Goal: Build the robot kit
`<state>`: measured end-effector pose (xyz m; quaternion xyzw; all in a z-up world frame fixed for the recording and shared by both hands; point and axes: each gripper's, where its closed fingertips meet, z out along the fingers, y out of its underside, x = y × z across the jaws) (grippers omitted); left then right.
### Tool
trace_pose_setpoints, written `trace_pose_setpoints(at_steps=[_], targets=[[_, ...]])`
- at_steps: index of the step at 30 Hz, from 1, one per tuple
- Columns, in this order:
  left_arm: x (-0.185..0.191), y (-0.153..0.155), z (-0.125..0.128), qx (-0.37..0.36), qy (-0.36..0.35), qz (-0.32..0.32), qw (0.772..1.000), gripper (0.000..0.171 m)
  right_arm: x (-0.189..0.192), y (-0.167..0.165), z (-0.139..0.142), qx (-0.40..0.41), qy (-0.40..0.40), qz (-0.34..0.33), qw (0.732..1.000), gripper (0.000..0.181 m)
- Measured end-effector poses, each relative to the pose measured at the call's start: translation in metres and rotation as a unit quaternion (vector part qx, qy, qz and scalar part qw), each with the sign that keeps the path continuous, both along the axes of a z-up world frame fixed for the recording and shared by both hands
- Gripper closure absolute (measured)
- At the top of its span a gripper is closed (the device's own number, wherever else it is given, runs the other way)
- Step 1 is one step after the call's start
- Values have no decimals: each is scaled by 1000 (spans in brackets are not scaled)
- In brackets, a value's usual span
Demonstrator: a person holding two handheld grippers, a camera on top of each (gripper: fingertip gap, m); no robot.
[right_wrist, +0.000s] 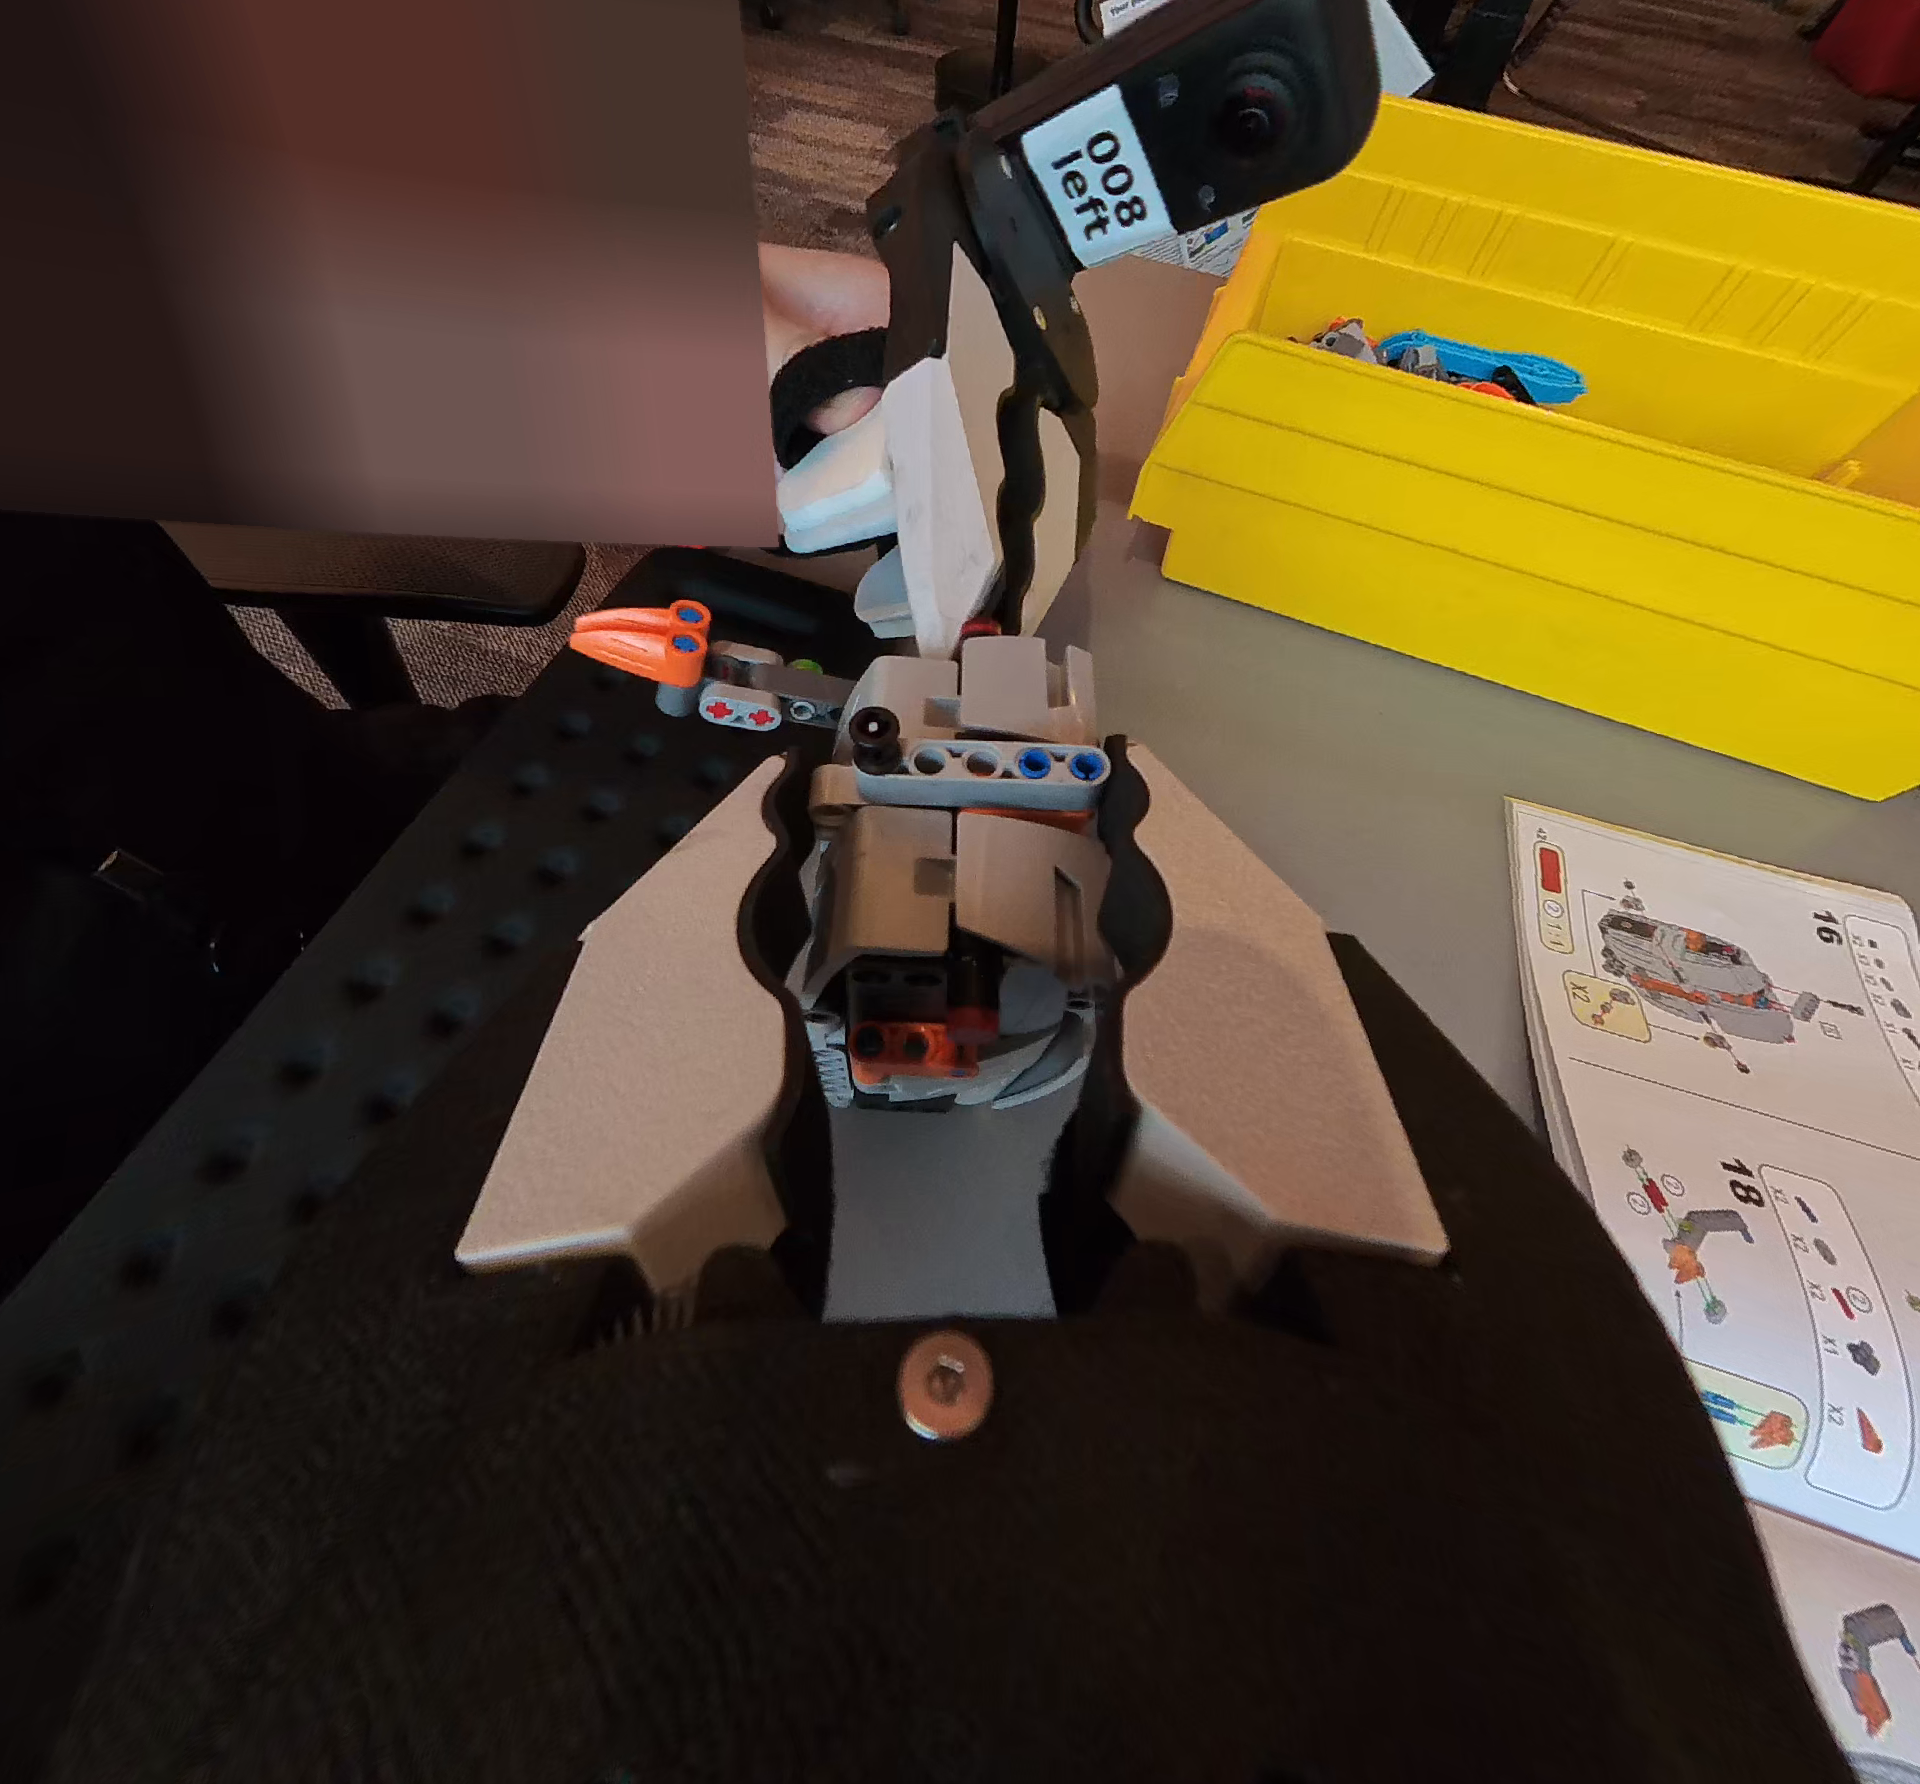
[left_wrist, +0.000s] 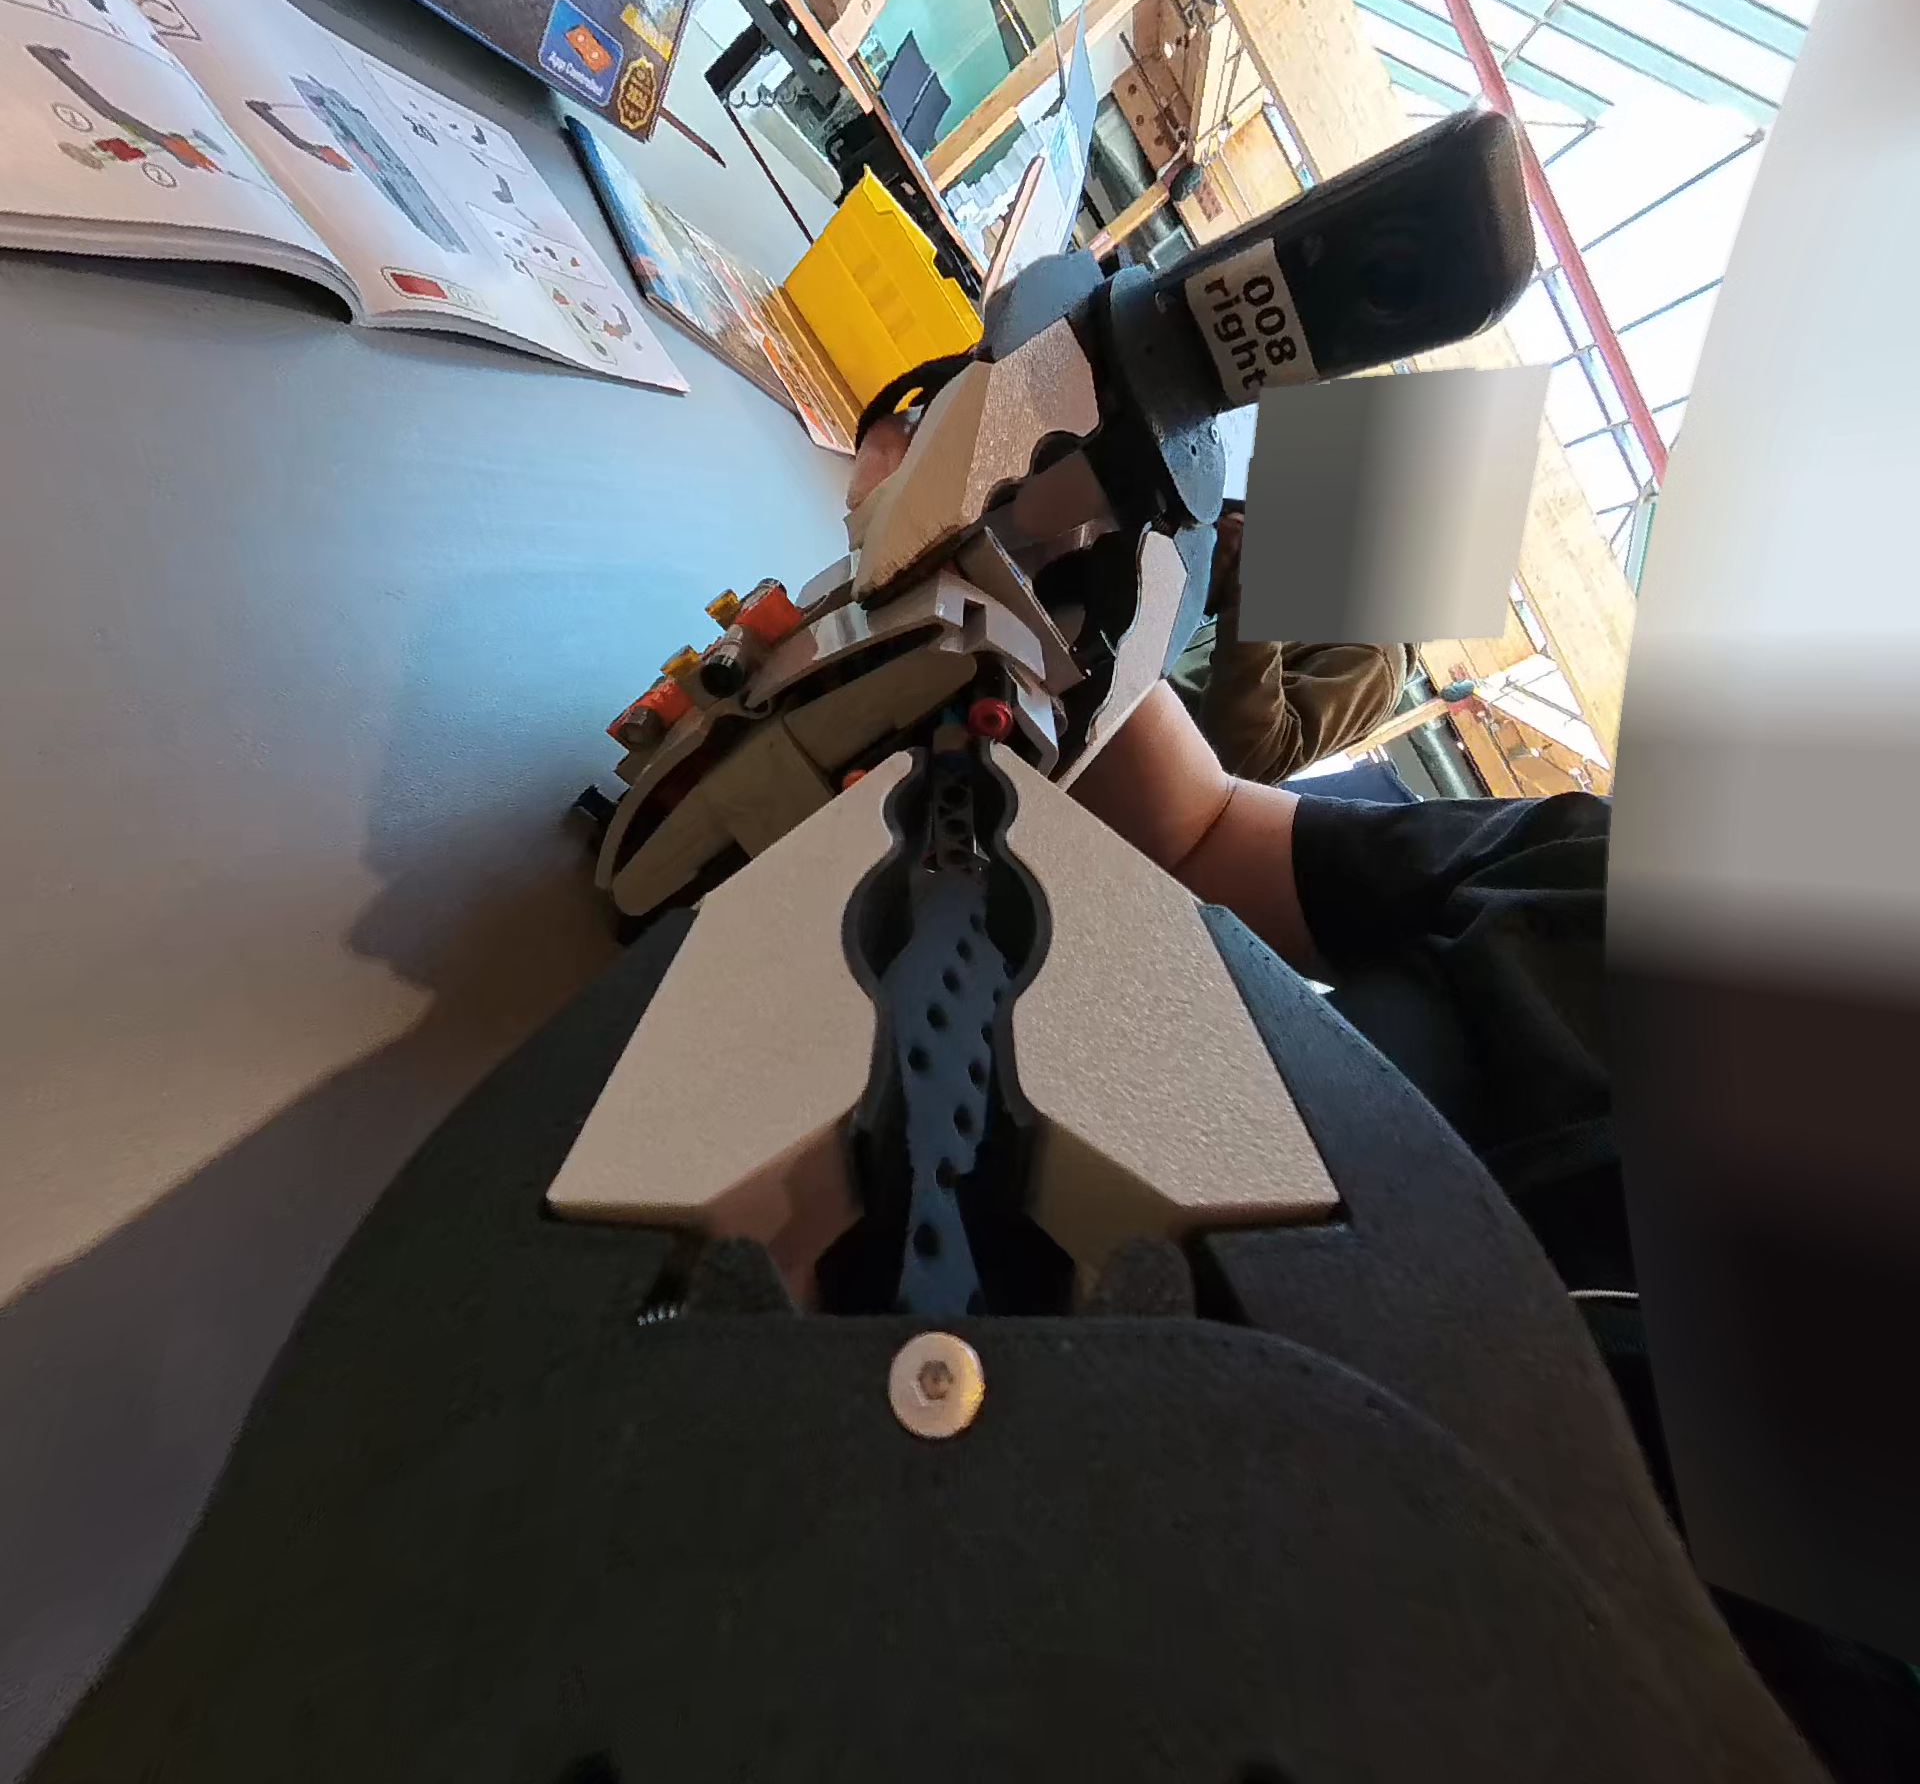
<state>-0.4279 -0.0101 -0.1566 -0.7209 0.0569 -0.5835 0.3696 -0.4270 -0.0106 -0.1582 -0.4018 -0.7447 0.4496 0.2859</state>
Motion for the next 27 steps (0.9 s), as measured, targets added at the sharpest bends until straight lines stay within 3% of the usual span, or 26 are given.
trace_pose_setpoints(at_steps=[22, 27], targets=[[2, -5, 1, -8, -25, -27, 999, 166, 0, 1, 1, -30, 30, 0, 999, 125], [1, -3, -3, -18, -12, -8, 1000, 166, 5, -1, 0, 11, 13, 54, 998, 125]])
